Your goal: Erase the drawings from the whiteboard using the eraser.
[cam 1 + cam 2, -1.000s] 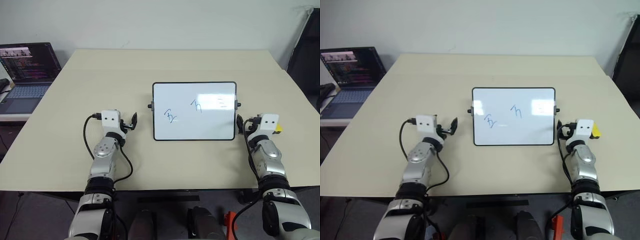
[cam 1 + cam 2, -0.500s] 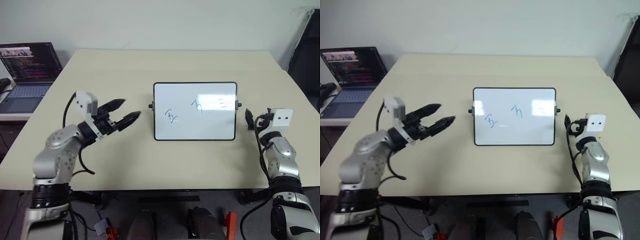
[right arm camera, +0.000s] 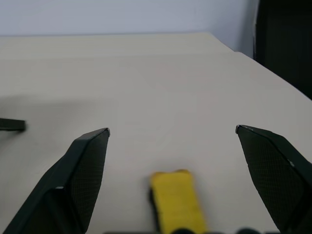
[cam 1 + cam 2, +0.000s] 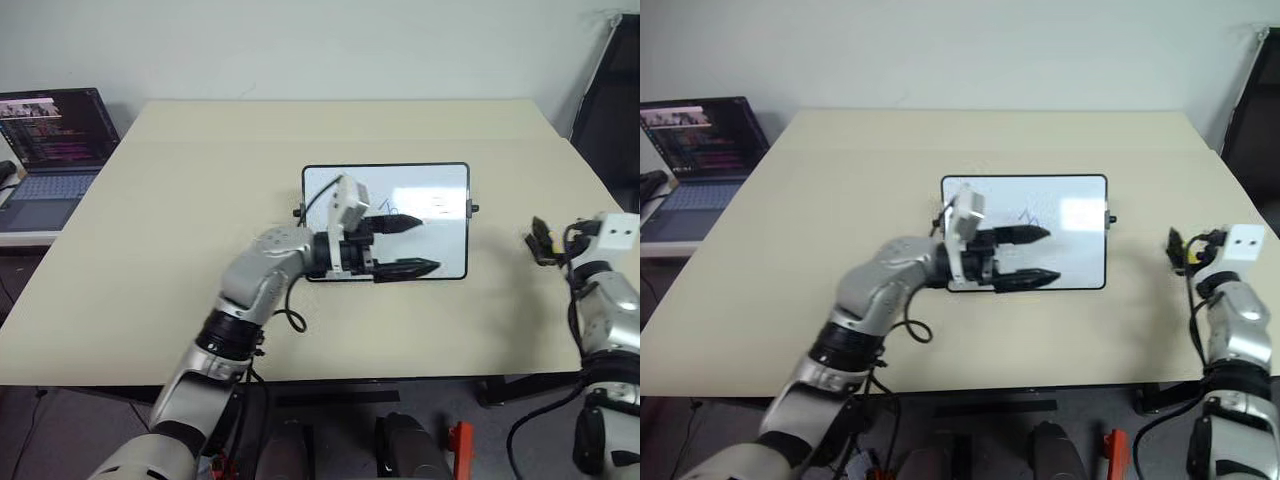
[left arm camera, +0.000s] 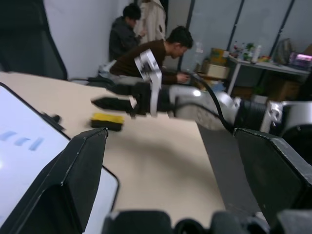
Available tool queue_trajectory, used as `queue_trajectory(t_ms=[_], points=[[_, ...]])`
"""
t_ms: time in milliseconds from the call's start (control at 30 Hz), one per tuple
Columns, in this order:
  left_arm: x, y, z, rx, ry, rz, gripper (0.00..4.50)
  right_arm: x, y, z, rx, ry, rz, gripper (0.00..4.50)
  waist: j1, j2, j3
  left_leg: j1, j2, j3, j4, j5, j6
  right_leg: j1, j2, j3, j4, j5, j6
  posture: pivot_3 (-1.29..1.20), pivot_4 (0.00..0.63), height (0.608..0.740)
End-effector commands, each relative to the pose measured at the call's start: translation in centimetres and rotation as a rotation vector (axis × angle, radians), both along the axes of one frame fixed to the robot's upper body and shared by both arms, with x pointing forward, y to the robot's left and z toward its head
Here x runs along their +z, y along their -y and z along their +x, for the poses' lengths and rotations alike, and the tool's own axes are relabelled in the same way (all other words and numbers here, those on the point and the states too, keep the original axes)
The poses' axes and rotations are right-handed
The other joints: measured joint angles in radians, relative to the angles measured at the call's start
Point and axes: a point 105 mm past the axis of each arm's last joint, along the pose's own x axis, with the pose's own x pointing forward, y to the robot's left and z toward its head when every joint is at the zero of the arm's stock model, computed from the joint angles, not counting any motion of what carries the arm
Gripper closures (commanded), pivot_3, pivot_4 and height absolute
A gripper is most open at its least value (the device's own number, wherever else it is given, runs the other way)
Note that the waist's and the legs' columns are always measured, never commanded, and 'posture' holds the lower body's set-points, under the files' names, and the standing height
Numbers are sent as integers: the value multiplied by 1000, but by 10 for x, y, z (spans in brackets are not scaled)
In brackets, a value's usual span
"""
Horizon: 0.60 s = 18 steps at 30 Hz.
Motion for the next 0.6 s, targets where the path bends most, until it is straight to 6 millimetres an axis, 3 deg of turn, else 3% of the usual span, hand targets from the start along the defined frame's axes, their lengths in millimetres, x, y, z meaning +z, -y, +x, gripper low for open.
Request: queue_trajectory(t_ms=[33,200,600], points=[[5,5,-9,-35,38,-26,0,-1,13,-4,41,-46,14,32,-5,0,0,0,0,0,0,0,0,0,0,0,0,0,0,0,150,740],[3,3,-11,-33,38,-18,0,-9,20,-4,68,-94,42,32,-14,0,0,0,0,1,0,0,0,0,0,1,0,0,0,0,150,740],[-2,-4,-13,-15,23,-11,0,-28,2,4,135,-127,71,32,-13,0,0,0,0,1,1,0,0,0,0,1,0,0,1,0,150,740]])
